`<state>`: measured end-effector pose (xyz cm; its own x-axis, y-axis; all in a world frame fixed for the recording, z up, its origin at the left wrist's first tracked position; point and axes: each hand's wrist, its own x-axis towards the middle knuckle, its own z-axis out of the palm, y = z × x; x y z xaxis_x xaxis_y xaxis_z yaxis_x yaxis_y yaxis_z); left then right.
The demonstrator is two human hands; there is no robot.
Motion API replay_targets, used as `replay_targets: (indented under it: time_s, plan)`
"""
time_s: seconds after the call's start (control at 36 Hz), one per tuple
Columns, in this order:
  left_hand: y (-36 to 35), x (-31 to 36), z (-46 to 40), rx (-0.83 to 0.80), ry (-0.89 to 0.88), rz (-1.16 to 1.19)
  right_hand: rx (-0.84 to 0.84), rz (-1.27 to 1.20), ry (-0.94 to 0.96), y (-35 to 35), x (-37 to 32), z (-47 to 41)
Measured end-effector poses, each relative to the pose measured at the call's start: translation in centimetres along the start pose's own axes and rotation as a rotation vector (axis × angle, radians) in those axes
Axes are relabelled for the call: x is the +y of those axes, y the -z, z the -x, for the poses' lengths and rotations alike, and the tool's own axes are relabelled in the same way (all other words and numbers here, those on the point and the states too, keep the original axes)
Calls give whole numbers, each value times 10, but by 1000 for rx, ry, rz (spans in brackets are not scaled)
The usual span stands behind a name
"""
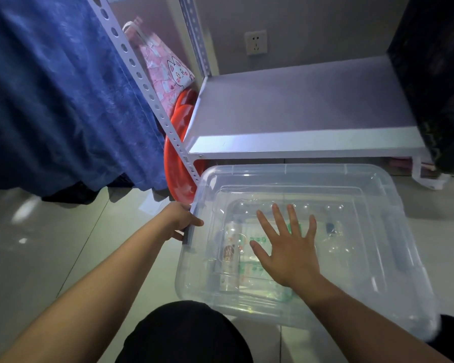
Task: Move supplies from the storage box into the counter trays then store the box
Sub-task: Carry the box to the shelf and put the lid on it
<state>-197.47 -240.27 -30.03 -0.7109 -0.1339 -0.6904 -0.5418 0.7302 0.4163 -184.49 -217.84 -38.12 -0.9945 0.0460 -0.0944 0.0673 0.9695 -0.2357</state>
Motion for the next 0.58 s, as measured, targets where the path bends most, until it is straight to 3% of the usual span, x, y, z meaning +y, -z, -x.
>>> replay_targets:
  time_s: [0.17,0.28,0.39,0.5,0.58]
  plan:
    - [-21,39,11,20,-216,-424,-153,-17,122,22,14,5]
    - [-51,84,27,-96,-416,-624,-229,-30,284,39,50,31]
    - [-107,102,45,-7,-396,-807,-184,-26,357,45,105,65]
    - [-177,81,73,96,-407,-667,-91,33,252,59,158,85]
    - [-218,53,81,236,-496,-616,-88,-96,-39,77,188,85]
